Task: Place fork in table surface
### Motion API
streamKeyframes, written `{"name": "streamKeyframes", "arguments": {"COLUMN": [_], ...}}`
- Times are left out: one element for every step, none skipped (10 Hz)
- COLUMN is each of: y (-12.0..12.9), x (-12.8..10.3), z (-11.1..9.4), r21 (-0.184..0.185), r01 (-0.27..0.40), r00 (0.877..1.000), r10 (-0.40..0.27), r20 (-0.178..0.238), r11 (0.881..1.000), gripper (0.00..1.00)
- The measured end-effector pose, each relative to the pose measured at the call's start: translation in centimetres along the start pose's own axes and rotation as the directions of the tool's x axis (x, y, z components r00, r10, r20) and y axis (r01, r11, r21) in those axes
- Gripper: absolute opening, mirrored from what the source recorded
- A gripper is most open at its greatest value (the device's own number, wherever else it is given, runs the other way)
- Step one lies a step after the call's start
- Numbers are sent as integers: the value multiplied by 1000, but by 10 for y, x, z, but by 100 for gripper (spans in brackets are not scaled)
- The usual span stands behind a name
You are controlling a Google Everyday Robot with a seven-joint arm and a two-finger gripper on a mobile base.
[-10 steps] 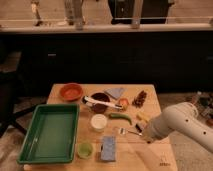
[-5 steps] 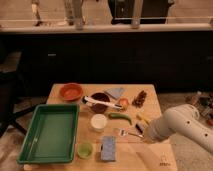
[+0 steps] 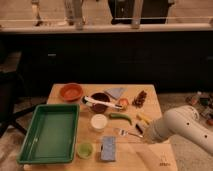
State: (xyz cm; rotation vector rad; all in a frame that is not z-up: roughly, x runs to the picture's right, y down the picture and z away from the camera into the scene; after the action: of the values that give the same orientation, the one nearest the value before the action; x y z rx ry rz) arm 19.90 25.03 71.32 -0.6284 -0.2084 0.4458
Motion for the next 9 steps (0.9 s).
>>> {"name": "streamKeyframes", "arguments": {"y": [1,3,5,8,13,17,20,24,27], "x": [5,11,15,19,25,30,34,40,45], "z": [0,-1,-1,-2,-3,-4,-5,-4,-1], "r21": [6,14,17,20,22,23,23,21,15], "r01": [-17,-37,-47,-60,-71,-81,-88,-97,-104], "r00": [1000,999,999,998,997,997,996,995,995], "r10": [17,37,47,59,71,81,88,97,104], "r20": [1,1,1,3,4,4,3,2,-1], "r11": [1000,999,999,998,997,996,996,995,994], "gripper": [0,0,0,0,0,0,0,0,0]}}
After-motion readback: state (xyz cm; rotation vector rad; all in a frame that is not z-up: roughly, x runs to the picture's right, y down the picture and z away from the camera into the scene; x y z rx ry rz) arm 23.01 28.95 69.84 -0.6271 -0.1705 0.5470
